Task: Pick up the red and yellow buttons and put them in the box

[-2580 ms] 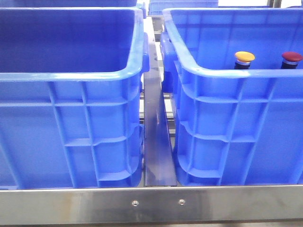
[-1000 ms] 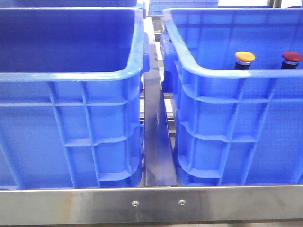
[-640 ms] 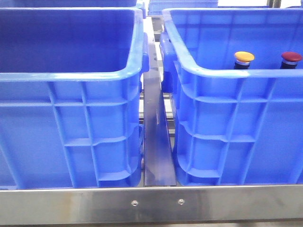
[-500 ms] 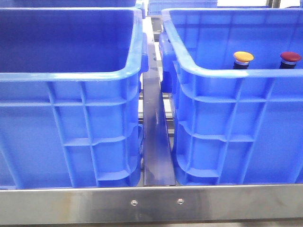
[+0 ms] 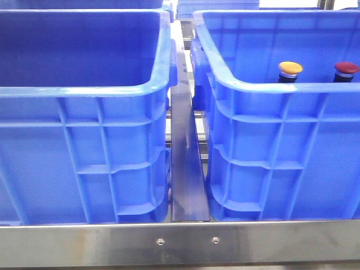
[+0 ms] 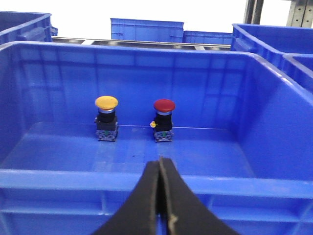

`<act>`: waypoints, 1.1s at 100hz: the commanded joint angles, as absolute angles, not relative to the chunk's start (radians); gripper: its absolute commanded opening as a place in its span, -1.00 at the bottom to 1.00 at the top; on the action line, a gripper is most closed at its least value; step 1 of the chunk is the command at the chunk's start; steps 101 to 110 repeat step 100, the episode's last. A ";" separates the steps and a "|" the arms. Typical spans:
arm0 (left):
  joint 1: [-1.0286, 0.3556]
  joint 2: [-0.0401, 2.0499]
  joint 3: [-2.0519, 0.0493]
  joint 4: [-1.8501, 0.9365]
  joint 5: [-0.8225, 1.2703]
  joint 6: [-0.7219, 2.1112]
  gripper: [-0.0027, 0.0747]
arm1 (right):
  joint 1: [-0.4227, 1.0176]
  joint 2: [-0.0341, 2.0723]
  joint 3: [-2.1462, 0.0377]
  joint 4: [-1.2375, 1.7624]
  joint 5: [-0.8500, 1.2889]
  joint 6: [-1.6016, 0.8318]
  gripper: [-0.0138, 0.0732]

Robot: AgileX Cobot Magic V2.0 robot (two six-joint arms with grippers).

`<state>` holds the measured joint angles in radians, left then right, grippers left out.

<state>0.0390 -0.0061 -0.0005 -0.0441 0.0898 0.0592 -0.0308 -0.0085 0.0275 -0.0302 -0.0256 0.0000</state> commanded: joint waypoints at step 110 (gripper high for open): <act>0.040 -0.037 0.019 -0.054 0.011 0.054 -0.98 | -0.001 -0.031 0.034 -0.053 -0.064 0.015 -0.90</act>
